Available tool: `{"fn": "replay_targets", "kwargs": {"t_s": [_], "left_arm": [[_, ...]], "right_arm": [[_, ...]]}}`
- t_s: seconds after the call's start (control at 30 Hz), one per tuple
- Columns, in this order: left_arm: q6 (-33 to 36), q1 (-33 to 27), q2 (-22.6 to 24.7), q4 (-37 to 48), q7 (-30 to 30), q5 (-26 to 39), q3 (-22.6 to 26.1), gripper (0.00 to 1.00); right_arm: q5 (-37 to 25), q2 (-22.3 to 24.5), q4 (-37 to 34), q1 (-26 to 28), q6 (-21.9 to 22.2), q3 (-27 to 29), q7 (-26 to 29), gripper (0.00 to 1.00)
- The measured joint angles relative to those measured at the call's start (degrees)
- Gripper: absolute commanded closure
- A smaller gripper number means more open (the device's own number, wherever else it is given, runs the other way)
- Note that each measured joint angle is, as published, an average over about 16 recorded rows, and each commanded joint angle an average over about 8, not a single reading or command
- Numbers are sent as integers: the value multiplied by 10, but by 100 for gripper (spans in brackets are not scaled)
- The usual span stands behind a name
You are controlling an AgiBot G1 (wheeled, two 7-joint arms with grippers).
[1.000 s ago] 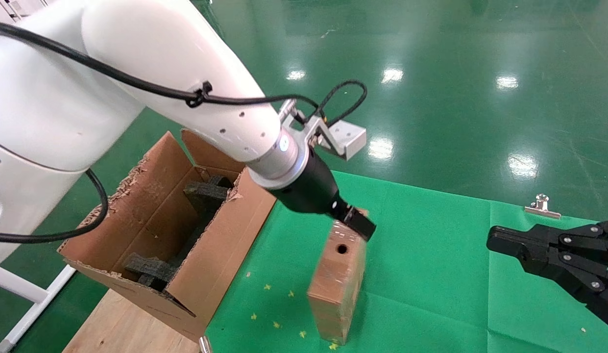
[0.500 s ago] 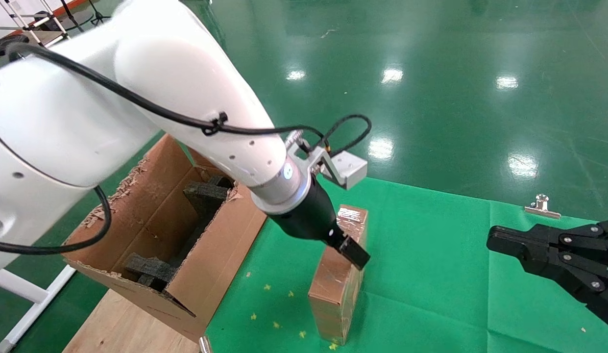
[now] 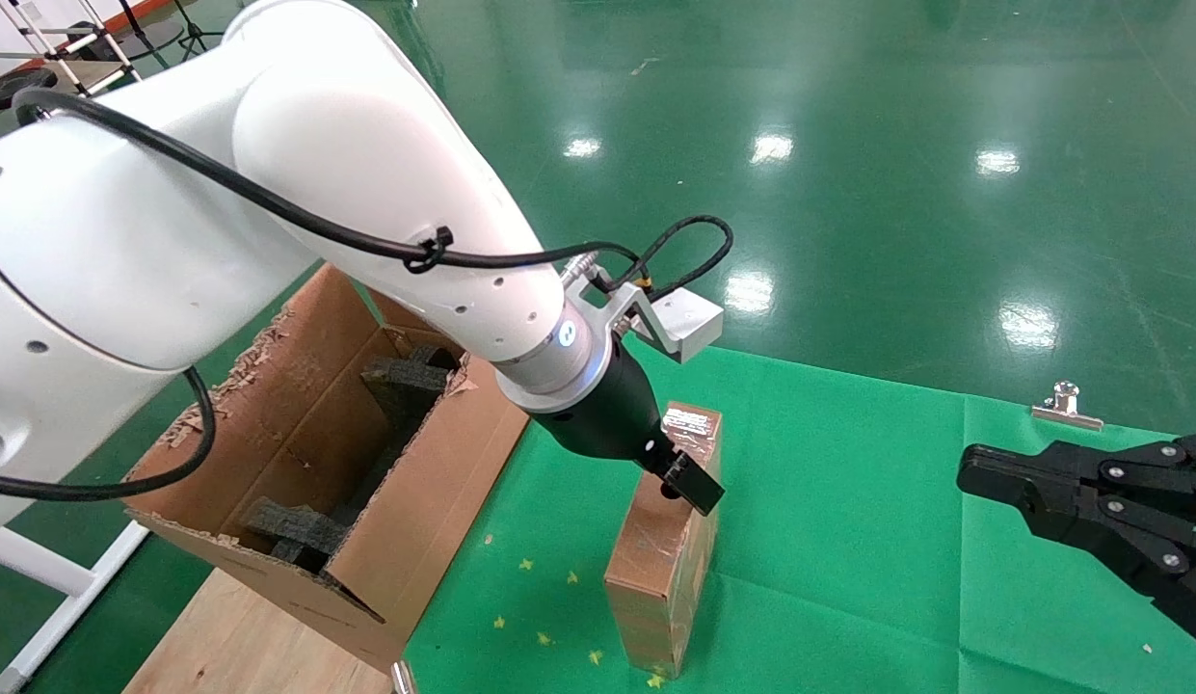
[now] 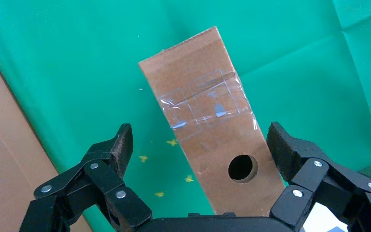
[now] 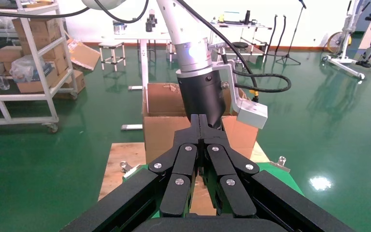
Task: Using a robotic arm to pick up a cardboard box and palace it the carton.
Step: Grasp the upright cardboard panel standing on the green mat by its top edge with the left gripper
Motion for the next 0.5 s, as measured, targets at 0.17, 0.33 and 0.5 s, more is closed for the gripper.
{"fn": "replay_targets", "kwargs": {"t_s": [0.17,0.33,0.5], "left_arm": [[0,0,0,0,0,0,0,100],[0,0,0,0,-1,-1,-1,100],[1,1,0,0,-2,-2,-2,100]], "right_arm": [[0,0,0,0,0,0,0,0],[0,0,0,0,0,0,0,0],[0,0,0,0,0,0,0,0]]}}
